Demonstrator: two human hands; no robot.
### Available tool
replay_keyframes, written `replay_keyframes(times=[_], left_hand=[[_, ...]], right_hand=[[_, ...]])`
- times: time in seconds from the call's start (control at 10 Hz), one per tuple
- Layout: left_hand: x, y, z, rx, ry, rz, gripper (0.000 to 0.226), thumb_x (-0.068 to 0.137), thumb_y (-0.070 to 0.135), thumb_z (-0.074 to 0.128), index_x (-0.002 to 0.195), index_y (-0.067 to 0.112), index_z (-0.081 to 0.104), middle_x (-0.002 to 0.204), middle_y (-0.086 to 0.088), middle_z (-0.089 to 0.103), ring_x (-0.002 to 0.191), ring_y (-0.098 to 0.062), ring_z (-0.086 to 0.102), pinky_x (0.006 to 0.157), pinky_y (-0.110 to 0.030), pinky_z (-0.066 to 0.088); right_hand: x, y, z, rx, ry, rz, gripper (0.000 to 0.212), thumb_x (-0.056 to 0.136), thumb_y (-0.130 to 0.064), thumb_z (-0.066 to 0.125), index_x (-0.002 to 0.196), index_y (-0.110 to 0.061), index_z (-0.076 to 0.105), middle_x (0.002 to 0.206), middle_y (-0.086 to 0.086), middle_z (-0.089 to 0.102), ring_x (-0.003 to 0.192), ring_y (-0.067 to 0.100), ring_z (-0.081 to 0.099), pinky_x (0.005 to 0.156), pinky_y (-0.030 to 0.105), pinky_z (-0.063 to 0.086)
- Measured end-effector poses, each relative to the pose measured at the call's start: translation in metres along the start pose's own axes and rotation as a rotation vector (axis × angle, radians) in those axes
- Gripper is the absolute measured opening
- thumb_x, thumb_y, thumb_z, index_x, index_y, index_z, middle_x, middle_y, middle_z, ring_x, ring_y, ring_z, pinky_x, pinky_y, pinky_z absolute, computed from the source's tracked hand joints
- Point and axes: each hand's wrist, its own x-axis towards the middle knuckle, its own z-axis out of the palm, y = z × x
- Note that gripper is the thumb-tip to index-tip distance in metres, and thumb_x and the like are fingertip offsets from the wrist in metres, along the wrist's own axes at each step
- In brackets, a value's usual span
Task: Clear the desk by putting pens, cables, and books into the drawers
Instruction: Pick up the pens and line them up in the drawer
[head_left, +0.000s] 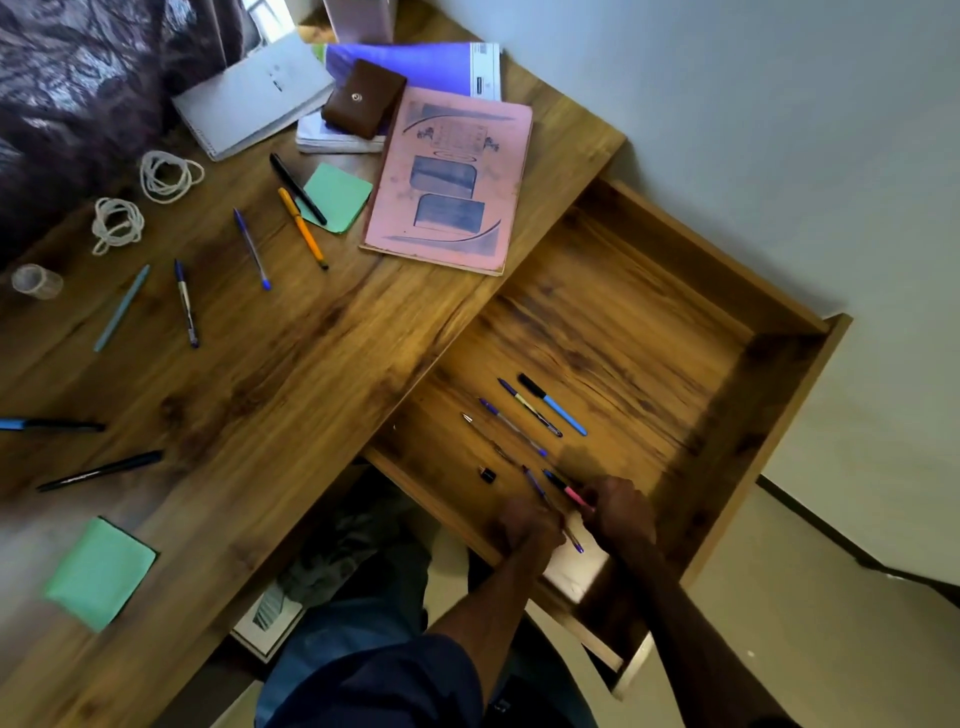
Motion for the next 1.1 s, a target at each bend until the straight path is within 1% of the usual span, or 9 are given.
replay_keyframes(times=[0.2,0.3,0.4,0.5,0.6,0.7,0.9,1.0,1.1], left_hand=[[0.044,-0.015,0.022,0.168,0.125,-0.042,0.058,0.064,0.029,0.091,0.116,0.013,0.068,0.111,-0.002,0.072,0.100,-0.016,0.071,0.084,-0.034,0.060],[0.013,0.004,0.017,0.192,0.124,-0.085,0.058,0.066,0.024,0.091,0.118,0.012,0.067,0.113,-0.003,0.072,0.104,-0.016,0.070,0.087,-0.032,0.060],[0.003,0.009,0.020,-0.028,0.056,-0.160,0.040,0.077,0.010,0.084,0.113,0.007,0.066,0.104,-0.009,0.074,0.093,-0.020,0.074,0.078,-0.032,0.063],[0.005,0.009,0.021,-0.082,0.071,-0.136,0.042,0.076,0.006,0.083,0.114,0.007,0.064,0.104,-0.010,0.074,0.092,-0.022,0.074,0.074,-0.034,0.063],[0.014,0.003,0.023,-0.088,0.100,-0.130,0.049,0.069,0.011,0.089,0.112,0.007,0.068,0.100,-0.008,0.075,0.090,-0.022,0.075,0.074,-0.036,0.064],[0.008,0.005,0.017,-0.088,0.081,-0.103,0.033,0.075,0.006,0.084,0.103,0.003,0.066,0.096,-0.011,0.075,0.083,-0.023,0.076,0.068,-0.036,0.064],[0.008,0.001,0.012,-0.061,0.025,-0.022,0.044,0.080,0.016,0.078,0.119,0.001,0.064,0.100,-0.010,0.075,0.079,-0.018,0.075,0.056,-0.026,0.061],[0.000,0.006,0.006,0.022,0.017,0.005,0.044,0.083,0.018,0.075,0.122,0.001,0.063,0.105,-0.010,0.074,0.085,-0.018,0.075,0.058,-0.024,0.060],[0.017,0.002,0.018,0.114,0.090,0.007,0.053,0.066,0.016,0.091,0.111,0.009,0.066,0.104,-0.006,0.075,0.092,-0.018,0.074,0.077,-0.033,0.063]], right_hand=[[0.001,-0.002,0.003,-0.018,0.016,0.011,0.015,0.087,-0.025,0.072,0.102,-0.026,0.069,0.095,-0.005,0.066,0.084,0.013,0.063,0.072,0.031,0.057],[0.000,-0.002,0.002,-0.006,0.014,0.036,0.014,0.087,-0.024,0.073,0.100,-0.024,0.068,0.093,-0.004,0.066,0.083,0.013,0.063,0.070,0.029,0.055],[0.001,-0.002,0.001,-0.013,0.031,0.030,0.015,0.087,-0.024,0.073,0.101,-0.024,0.068,0.093,-0.005,0.065,0.081,0.011,0.062,0.070,0.029,0.056],[0.000,-0.004,-0.001,-0.015,0.038,0.029,0.013,0.087,-0.022,0.073,0.099,-0.024,0.068,0.090,-0.006,0.064,0.077,0.009,0.060,0.065,0.025,0.051],[0.000,-0.005,-0.003,-0.016,0.053,0.013,0.013,0.087,-0.020,0.074,0.098,-0.024,0.069,0.088,-0.006,0.064,0.077,0.009,0.060,0.065,0.026,0.052],[0.001,-0.006,-0.003,-0.005,0.047,0.013,0.012,0.086,-0.020,0.074,0.097,-0.025,0.070,0.086,-0.007,0.065,0.077,0.009,0.061,0.067,0.028,0.055],[0.002,-0.002,-0.005,-0.008,0.056,-0.001,0.013,0.088,-0.021,0.072,0.101,-0.024,0.071,0.089,-0.005,0.067,0.079,0.011,0.062,0.067,0.028,0.055],[0.003,-0.001,-0.006,-0.006,0.058,0.000,0.015,0.089,-0.022,0.071,0.104,-0.024,0.071,0.092,-0.005,0.067,0.080,0.012,0.062,0.068,0.029,0.056],[0.004,-0.001,-0.007,-0.007,0.046,0.005,0.014,0.090,-0.022,0.071,0.103,-0.023,0.070,0.092,-0.004,0.066,0.081,0.012,0.061,0.065,0.026,0.051]])
